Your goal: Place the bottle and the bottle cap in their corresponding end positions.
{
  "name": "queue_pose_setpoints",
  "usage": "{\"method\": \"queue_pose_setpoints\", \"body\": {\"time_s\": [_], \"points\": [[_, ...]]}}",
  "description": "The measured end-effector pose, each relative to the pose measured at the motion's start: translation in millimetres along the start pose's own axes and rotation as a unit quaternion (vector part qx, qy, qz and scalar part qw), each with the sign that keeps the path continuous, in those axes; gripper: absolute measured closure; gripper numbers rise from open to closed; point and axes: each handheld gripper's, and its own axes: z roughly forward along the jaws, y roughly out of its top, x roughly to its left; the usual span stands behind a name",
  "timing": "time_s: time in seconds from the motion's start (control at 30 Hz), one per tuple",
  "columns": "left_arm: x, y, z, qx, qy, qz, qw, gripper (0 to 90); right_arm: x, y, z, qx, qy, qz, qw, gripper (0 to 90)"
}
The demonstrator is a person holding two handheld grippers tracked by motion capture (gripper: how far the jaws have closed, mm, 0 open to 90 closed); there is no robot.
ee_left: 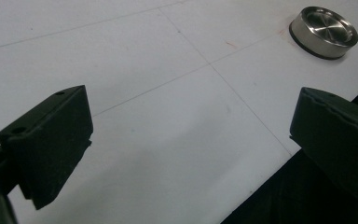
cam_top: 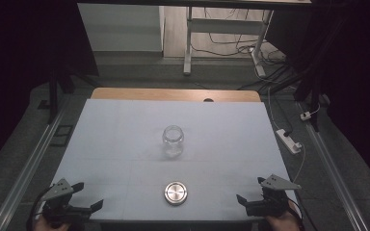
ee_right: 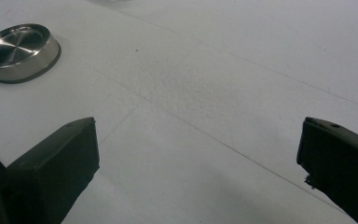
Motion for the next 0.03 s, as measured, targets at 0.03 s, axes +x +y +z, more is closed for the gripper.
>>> {"method": "queue_pose_setpoints", "body": {"time_s": [0.03], "points": [[0.2, 0.5, 0.5, 0.001, -0.001, -0.001, 1.0, 0.2, -0.2, -0.2, -0.2, 0.001, 0.0, 0.001, 1.0, 0.0]]}}
